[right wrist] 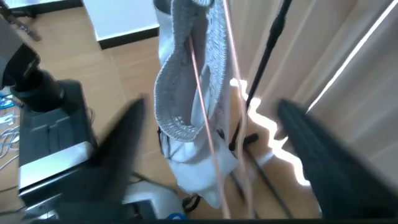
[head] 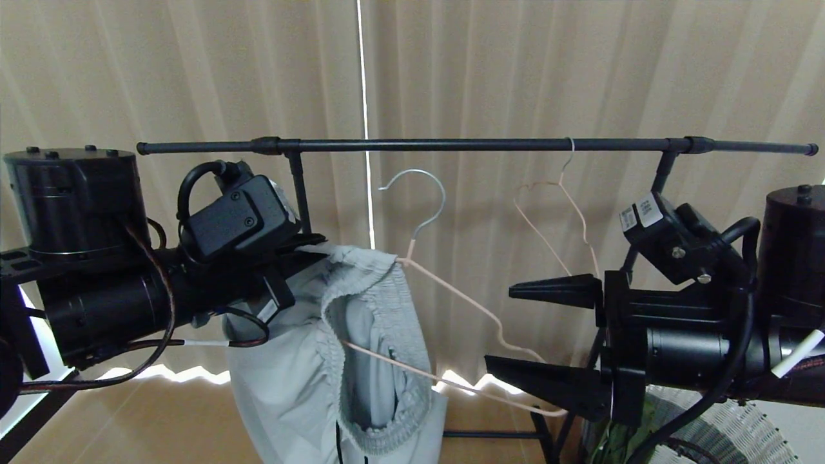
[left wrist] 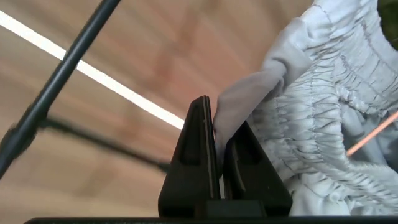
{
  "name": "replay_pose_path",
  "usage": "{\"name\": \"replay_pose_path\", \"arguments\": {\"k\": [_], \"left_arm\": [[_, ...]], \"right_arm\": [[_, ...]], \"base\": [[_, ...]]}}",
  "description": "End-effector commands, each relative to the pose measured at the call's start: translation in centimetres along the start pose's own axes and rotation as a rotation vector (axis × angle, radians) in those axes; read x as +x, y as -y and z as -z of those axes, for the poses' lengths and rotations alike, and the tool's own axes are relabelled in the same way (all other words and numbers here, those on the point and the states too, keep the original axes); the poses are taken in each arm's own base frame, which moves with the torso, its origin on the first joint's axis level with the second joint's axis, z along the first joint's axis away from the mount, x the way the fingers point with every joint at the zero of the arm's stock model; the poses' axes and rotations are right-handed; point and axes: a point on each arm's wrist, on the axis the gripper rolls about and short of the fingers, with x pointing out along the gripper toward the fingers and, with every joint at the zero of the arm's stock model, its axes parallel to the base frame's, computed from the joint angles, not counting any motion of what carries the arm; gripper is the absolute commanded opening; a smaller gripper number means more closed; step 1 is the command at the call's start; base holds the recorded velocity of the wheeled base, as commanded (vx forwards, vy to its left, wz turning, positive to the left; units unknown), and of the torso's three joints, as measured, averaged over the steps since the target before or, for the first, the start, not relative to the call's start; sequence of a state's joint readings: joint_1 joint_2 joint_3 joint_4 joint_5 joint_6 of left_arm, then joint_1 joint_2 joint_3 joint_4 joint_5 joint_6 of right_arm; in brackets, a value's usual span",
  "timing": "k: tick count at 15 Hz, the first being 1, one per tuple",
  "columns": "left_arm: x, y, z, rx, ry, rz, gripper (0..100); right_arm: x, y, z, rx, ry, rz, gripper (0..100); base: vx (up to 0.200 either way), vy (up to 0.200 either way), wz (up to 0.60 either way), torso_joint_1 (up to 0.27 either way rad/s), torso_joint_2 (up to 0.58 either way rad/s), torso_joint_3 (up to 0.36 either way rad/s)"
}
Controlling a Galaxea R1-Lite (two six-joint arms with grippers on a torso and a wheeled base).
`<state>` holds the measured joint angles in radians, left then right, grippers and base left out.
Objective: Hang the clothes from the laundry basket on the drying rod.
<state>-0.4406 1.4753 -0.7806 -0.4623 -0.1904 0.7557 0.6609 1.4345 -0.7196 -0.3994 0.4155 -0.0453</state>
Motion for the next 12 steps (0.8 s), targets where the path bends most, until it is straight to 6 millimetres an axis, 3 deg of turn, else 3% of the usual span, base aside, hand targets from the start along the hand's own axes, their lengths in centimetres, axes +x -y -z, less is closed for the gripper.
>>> {"name": "replay_pose_path", "arguments": {"k": [1,6,12], "left_arm": [[-0.7,-0.2,0.6,-0.008,-0.068,-0.073,0],[-1.2,-0.8,1.4,-0.136,-0.309,-0.366,0],[-1.2,-0.8,2.2,-0.348,-0.343,-0.471,0]], "right_arm": [[-0.4,0.9,0.1,-0.009,0.037,0.055,100],[-0.7,2.3,0.5,-0.03,0.045,0.262,100],[-0.8,2.2,1.8,-0.016,0.002,0.331,100]], "base": [[0.0,0.0,0.0,0.0,0.0,0.0],[0.0,0.0,0.0,0.0,0.0,0.0],[0.0,0.0,0.0,0.0,0.0,0.0]]}}
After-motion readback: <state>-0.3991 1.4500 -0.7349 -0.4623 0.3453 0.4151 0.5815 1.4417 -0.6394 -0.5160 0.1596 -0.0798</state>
